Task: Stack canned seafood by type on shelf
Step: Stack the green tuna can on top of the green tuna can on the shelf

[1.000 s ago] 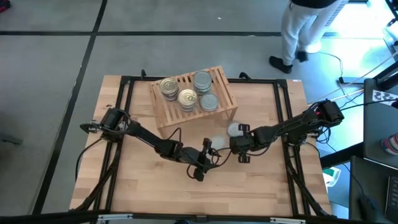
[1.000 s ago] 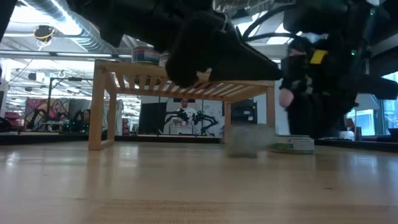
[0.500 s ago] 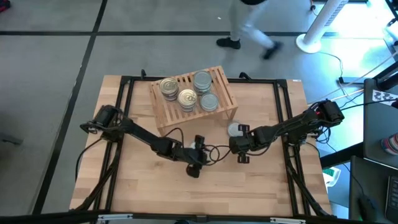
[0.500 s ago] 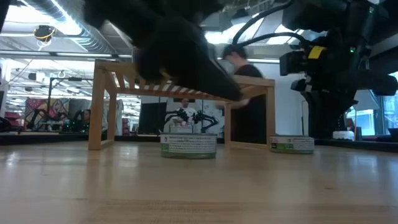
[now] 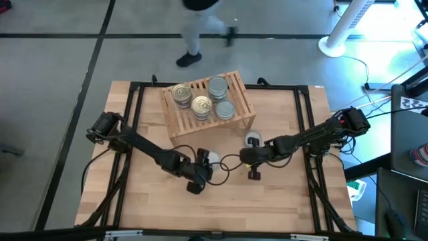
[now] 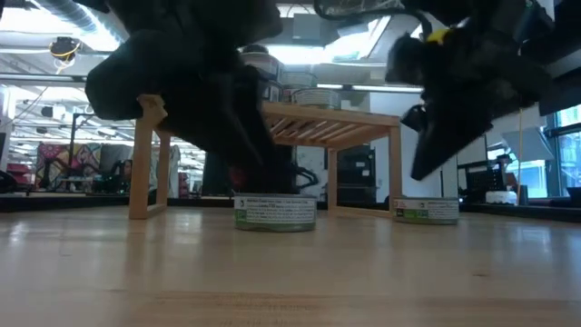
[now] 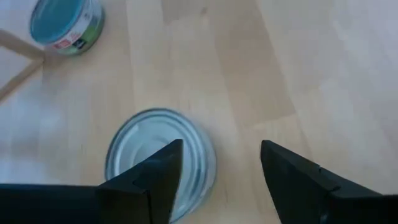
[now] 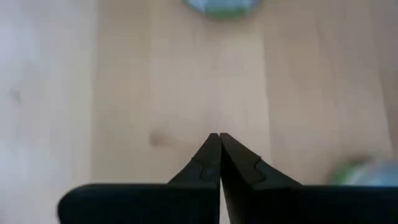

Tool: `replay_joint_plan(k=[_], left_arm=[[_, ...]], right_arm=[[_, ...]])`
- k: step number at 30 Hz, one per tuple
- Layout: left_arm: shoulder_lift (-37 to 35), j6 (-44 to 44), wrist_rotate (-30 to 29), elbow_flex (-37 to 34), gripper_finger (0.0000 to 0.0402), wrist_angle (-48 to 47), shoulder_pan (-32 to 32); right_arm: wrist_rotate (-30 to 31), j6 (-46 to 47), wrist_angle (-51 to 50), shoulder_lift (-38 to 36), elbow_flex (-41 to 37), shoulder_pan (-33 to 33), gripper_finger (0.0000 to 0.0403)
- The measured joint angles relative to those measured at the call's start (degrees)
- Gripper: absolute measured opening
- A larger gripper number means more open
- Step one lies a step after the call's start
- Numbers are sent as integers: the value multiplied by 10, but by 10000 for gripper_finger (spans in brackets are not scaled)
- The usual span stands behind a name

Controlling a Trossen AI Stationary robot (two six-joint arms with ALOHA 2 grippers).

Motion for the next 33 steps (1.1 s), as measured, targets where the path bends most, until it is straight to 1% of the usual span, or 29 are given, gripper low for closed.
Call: replay_joint_plan(k=[3, 5, 7, 13, 15, 18, 21, 27, 33], left_arm=[[0, -18, 0, 0, 211, -10, 4], [0, -22, -1, 0, 211, -10, 8], [5, -22, -1, 0, 211, -7, 11], [30, -15, -3, 0, 211, -8, 15], [36, -11, -12, 0, 211, -5, 13], [37, -7, -30, -1, 203, -5, 10], [37, -6, -32, -1, 180, -6, 10], [36, -13, -34, -1, 129, -35, 10], [38, -13, -38, -1, 105, -37, 10]], right_arm=[[0, 0, 43, 0, 0, 0, 10], [0, 0, 64, 0, 0, 0, 26], [0, 0, 77, 1, 0, 0, 52], [0, -1, 106, 1, 0, 0, 154], [0, -7, 117, 1, 0, 0, 180], [0, -22, 142, 2, 0, 0, 206], [0, -52, 168, 2, 0, 0, 217], [0, -89, 215, 2, 1, 0, 212], [0, -123, 240, 2, 1, 1, 210]])
